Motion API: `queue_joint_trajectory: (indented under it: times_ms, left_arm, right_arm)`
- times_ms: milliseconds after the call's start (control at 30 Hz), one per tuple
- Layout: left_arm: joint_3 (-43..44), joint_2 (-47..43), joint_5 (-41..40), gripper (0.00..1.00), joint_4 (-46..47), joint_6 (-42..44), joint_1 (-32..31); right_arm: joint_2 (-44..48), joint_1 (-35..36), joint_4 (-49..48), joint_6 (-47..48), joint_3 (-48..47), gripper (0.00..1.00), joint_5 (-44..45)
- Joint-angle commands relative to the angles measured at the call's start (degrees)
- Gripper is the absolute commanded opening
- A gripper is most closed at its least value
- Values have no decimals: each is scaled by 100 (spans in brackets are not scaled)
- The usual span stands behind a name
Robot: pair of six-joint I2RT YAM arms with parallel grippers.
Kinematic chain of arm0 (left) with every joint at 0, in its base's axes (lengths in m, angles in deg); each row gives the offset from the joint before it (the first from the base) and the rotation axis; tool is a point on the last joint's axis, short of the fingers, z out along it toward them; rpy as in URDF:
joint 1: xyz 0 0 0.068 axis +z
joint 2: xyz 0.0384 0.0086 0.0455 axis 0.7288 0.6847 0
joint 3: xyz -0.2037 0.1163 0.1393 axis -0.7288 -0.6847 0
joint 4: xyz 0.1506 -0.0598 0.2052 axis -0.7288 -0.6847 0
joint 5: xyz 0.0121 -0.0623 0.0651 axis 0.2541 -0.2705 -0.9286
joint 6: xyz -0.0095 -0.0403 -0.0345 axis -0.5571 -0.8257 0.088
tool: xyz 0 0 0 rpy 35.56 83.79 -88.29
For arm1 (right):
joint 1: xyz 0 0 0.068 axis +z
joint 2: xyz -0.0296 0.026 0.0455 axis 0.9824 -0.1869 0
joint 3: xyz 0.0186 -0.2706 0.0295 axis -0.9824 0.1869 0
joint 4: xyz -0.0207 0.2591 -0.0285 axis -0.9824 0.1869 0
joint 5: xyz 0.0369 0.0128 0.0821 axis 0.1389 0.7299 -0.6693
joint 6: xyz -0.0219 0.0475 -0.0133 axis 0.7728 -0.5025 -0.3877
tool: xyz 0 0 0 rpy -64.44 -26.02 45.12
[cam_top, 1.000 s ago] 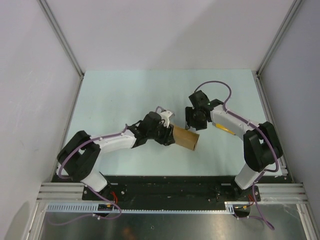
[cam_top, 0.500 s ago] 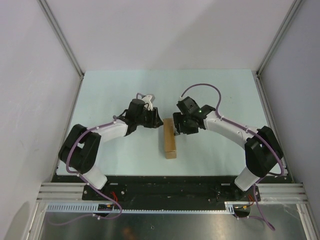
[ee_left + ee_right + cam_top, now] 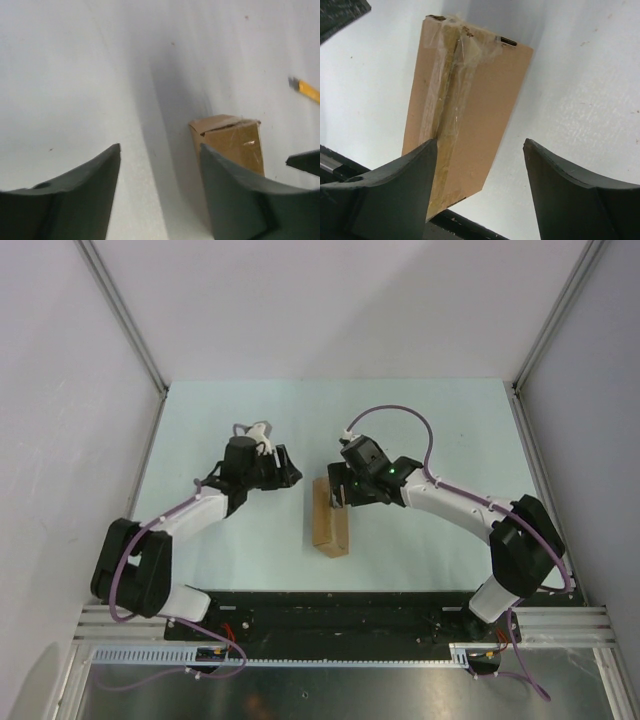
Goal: Unpack the express box
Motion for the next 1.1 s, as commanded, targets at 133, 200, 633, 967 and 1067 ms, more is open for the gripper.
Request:
queue_joint_trajectory:
  times_ms: [133,200,633,967,1067]
  left_arm:
    - [26,-1075,-1127,100,-302,189,201]
    - [351,-1111,-1286,100,-661,418,219]
    - [1134,-1155,-1128,100,-856,1005,456]
    - [854,-883,349,96,-768,762,-1044]
    - [870,-638,226,96,-821,595,-1554]
  right_arm:
    - [9,238,-460,92,-14,79,161]
    - [0,238,-425,92,-14,80,178]
    - [615,151,66,-363,4,76,1328]
    - [625,-474,366,-954,469,68,1339]
    - [598,-579,331,-1015,697,68,1251]
